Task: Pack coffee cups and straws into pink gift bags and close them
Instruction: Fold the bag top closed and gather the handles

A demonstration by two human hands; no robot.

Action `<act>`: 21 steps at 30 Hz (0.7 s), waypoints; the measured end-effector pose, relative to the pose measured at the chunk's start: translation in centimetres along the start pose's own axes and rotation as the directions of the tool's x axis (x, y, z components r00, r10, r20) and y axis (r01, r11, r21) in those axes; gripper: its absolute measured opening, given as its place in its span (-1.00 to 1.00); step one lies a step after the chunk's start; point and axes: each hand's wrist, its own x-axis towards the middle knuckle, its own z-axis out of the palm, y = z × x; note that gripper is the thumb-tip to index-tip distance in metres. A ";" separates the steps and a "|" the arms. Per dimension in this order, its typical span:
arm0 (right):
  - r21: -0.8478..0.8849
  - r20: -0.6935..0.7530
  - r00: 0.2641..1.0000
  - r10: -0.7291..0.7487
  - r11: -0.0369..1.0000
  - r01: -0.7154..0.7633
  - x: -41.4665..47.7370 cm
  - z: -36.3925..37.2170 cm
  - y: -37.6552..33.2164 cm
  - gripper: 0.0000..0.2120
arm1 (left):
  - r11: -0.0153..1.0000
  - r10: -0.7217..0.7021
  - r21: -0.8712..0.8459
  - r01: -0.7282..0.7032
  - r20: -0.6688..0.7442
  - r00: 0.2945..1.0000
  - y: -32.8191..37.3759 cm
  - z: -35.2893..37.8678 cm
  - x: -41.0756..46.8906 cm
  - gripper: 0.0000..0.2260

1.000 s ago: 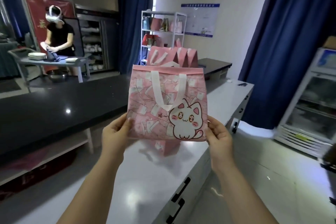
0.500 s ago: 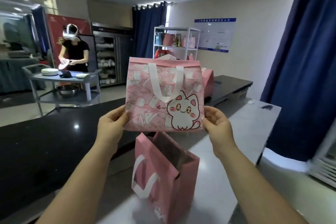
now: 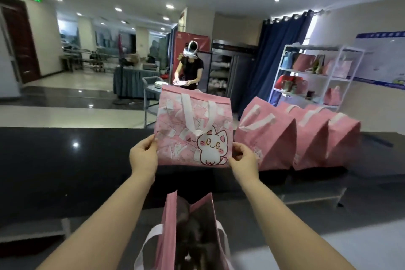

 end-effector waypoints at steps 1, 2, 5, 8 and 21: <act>-0.085 0.018 1.000 -0.018 0.996 0.019 1.2 0.1 0.3 -0.66 | 0.999 0.022 0.027 -0.021 -0.017 1.000 -0.4 0.9 -0.1 -0.80; -0.095 0.038 0.999 -0.016 0.995 0.020 2.2 0.4 0.6 -0.59 | 0.997 0.043 0.064 -0.042 -0.025 0.999 -0.8 2.0 -0.4 -0.76; 0.105 0.137 0.989 0.046 0.993 -0.061 3.3 1.5 1.5 -0.58 | 0.977 0.073 0.198 -0.079 0.038 0.997 -2.4 5.1 -1.8 -0.73; 0.311 0.306 0.944 0.125 0.924 -0.223 3.6 2.4 3.1 -0.65 | 0.954 0.006 0.292 -0.064 0.194 0.981 -4.4 8.2 -3.2 -0.70; 0.235 0.016 0.998 0.065 0.970 -0.067 1.6 2.5 4.8 -0.48 | 0.861 0.073 0.471 -0.191 0.257 0.964 -4.3 7.8 1.4 -0.46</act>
